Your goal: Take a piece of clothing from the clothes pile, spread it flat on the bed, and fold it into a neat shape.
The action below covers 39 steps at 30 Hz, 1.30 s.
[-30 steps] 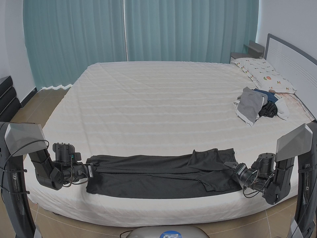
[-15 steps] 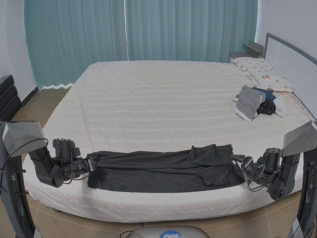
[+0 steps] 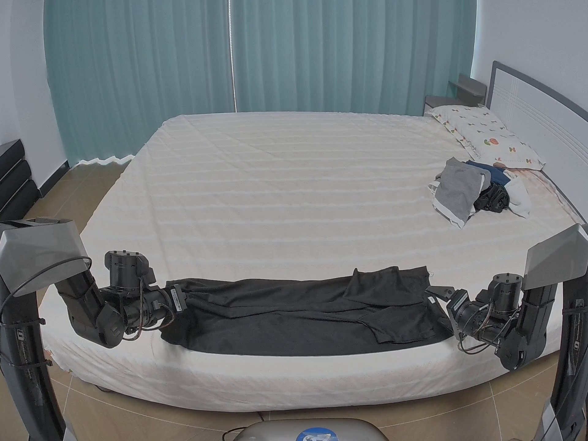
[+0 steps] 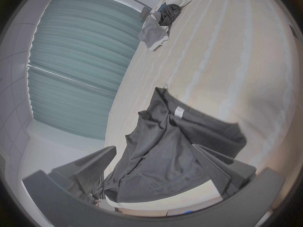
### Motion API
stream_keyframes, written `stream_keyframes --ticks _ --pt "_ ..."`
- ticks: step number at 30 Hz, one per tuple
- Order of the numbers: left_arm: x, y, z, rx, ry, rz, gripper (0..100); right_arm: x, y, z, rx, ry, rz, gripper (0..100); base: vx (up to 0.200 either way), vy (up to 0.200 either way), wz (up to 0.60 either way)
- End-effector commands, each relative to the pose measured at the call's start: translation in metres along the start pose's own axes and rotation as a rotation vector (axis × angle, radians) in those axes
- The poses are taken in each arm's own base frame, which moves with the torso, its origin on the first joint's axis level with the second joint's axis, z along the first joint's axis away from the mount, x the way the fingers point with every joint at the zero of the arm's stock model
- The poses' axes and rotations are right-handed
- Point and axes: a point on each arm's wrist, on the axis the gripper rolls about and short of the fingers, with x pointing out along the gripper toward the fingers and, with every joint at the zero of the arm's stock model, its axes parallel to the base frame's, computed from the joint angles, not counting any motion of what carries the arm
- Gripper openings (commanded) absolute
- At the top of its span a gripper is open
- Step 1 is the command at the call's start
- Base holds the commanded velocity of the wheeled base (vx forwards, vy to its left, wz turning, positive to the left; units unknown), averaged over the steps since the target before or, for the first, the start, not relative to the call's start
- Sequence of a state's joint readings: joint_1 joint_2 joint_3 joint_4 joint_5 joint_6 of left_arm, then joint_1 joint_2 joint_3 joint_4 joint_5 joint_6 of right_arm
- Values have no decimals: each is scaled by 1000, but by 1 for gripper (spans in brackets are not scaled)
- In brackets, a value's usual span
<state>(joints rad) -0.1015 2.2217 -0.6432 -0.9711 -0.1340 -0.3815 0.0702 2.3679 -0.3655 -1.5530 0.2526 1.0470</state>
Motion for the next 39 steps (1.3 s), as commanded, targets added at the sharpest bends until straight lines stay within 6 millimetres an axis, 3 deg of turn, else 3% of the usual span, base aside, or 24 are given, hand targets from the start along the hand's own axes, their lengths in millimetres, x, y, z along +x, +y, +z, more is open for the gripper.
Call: stream_keyframes --ticks 1,11,39 --pt "-2 -7 1 11 -4 -15 0 0 0 -1 -5 -1 2 100 0 -200 0" --pt "-13 -25 3 -3 21 -38 0 1 -1 -2 -4 2 0 100 0 -200 0" --pt "-13 -66 -8 -30 -11 -35 0 2 -1 -3 -9 5 -2 100 0 -200 0"
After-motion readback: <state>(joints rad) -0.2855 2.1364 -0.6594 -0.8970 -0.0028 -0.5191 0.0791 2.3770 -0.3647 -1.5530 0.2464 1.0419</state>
